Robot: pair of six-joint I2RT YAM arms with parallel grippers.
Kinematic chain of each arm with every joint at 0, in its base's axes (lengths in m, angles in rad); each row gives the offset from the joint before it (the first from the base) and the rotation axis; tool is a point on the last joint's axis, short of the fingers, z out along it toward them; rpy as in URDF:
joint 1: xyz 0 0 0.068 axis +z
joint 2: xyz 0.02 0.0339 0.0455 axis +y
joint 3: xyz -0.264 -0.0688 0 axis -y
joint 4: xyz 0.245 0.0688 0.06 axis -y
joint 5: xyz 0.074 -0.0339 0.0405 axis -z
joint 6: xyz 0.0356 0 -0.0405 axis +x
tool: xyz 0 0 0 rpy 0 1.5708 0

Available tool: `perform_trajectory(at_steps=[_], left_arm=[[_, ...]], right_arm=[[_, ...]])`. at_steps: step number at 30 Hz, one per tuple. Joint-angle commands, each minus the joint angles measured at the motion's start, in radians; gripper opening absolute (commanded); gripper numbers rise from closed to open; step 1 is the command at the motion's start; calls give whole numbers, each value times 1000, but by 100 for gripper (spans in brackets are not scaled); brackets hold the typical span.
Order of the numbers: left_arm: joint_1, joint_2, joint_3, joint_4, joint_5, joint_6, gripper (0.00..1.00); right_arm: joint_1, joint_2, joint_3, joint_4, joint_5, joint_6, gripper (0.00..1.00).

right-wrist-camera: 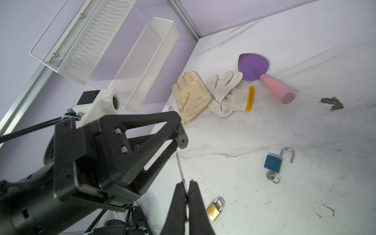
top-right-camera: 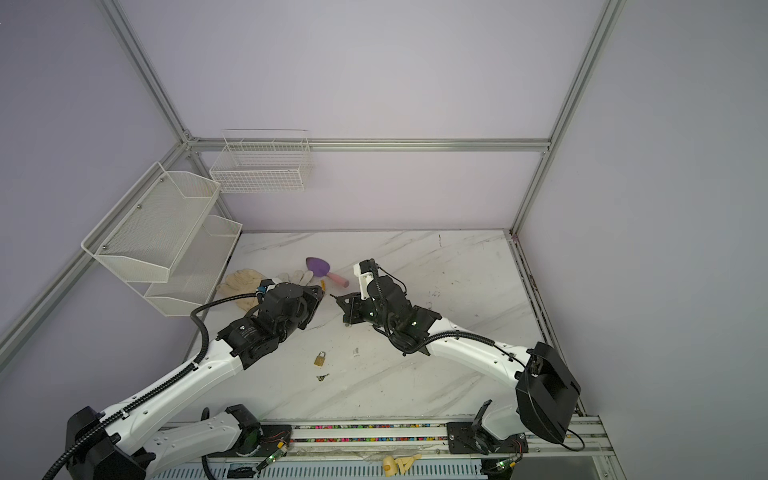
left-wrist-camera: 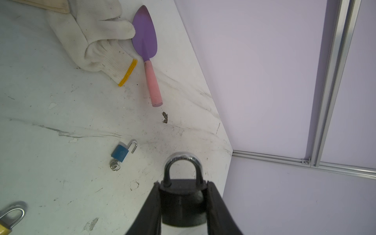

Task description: Unlock with the key

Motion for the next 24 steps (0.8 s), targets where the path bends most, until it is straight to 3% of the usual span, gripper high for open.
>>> perform_trajectory(at_steps=[1, 8, 24], left_arm=[[8, -34, -61, 123, 6, -141, 0], [17, -46, -68, 149, 31, -161, 0], [24, -67, -79, 170, 67, -151, 0]], right_arm=[[41, 36, 1, 88, 105, -33, 0], [54, 50, 15, 69, 196, -103, 0], [54, 33, 59, 54, 211, -154, 0]])
